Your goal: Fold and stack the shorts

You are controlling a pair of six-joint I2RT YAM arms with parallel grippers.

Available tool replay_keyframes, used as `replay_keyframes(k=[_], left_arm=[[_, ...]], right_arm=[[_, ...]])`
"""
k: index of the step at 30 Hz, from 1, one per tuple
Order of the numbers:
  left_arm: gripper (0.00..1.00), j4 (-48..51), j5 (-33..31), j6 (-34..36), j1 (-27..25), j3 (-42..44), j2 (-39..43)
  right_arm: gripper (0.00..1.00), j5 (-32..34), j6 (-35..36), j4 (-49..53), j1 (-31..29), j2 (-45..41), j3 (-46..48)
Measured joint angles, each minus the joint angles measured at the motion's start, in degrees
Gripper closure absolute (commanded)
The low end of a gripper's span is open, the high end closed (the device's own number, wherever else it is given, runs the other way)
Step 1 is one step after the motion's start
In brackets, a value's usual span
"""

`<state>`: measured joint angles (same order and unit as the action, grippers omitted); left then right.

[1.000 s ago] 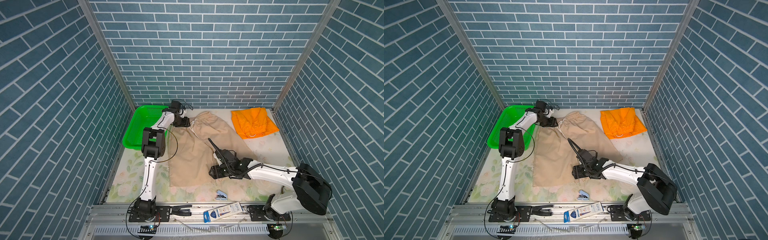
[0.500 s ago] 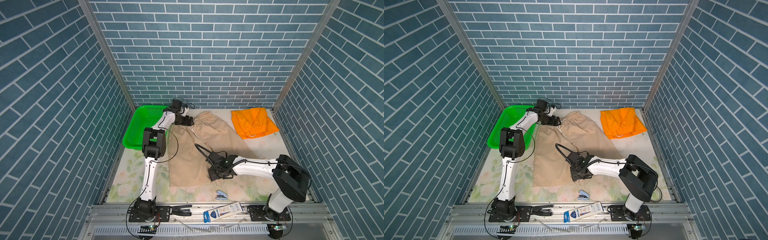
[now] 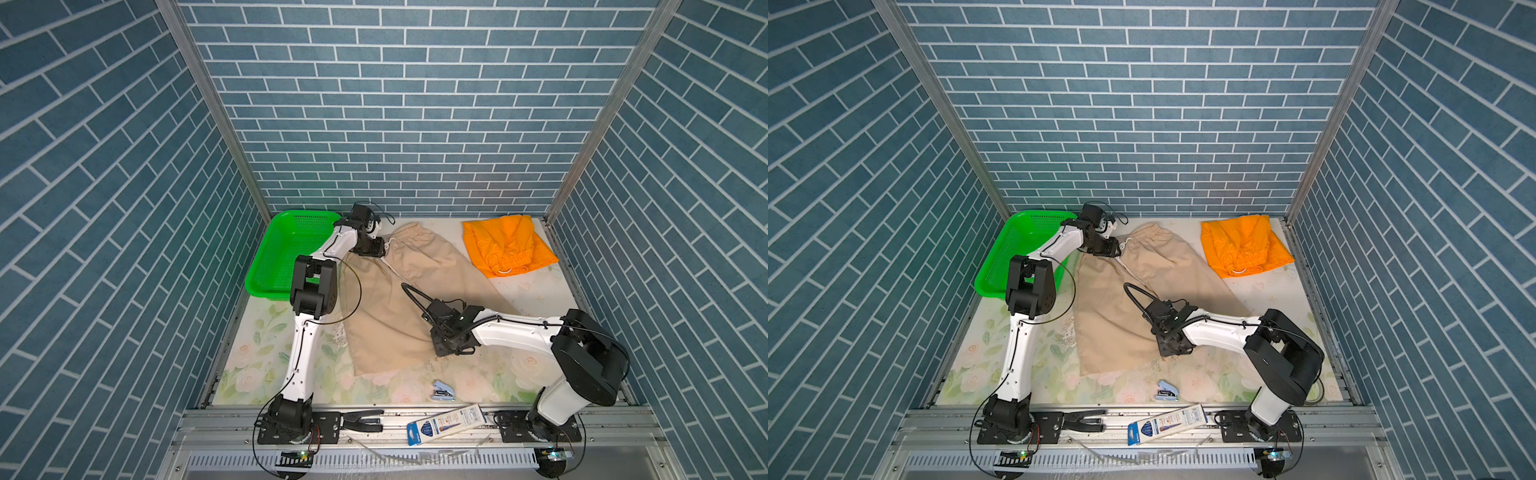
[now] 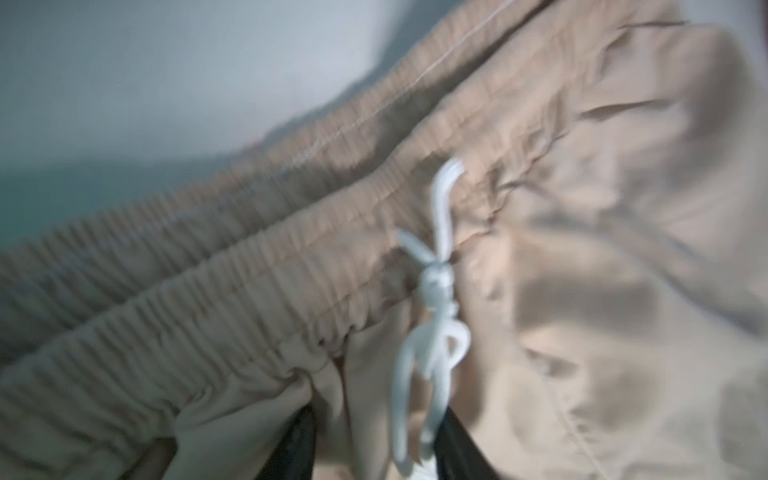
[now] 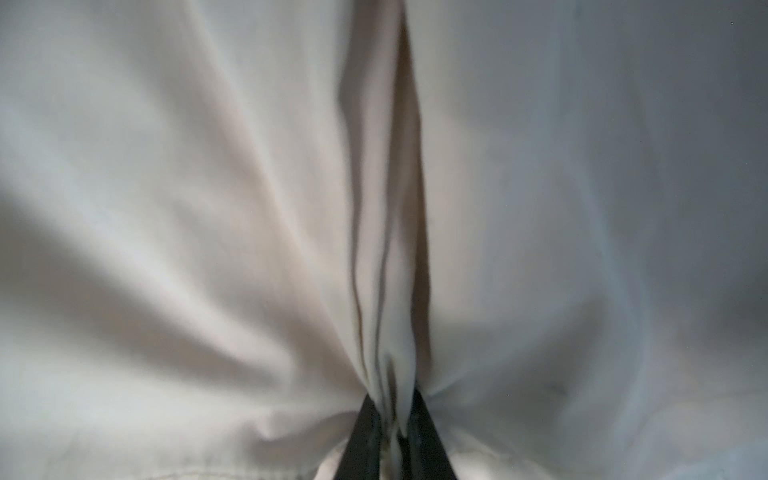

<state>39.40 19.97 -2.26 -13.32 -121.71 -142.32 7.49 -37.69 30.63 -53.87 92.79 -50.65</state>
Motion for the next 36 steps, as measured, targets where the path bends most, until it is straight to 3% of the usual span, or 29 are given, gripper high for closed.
replay_keyframes(k=[4, 14, 21, 27, 36], left_arm=[[0.87, -0.92, -0.87, -1.60, 1.66, 4.13, 2.14], [0.92, -3.19, -2.14, -4.46, 5.18, 19.91, 11.80], [0.93, -4.72, -7.85, -5.84, 5.40, 28.70, 18.01], [0.91, -8.28, -8.39, -8.72, 5.95, 37.77, 24.55], [0.74, -14.14, -7.98, -13.90, 5.51, 49.79, 33.94]], right_arm=[[0.85, 0.44, 2.86, 1.11, 2.99, -0.76, 0.48], [0.82, 1.38, 12.09, 2.03, 8.90, 0.33, -0.68], [0.82, 1.79, 17.29, 2.21, 14.38, 4.85, -5.79], [0.82, 3.32, 21.70, 2.08, 18.58, 10.71, -12.87], [0.46, 1.57, 26.08, 2.03, 20.09, 13.97, -18.80]])
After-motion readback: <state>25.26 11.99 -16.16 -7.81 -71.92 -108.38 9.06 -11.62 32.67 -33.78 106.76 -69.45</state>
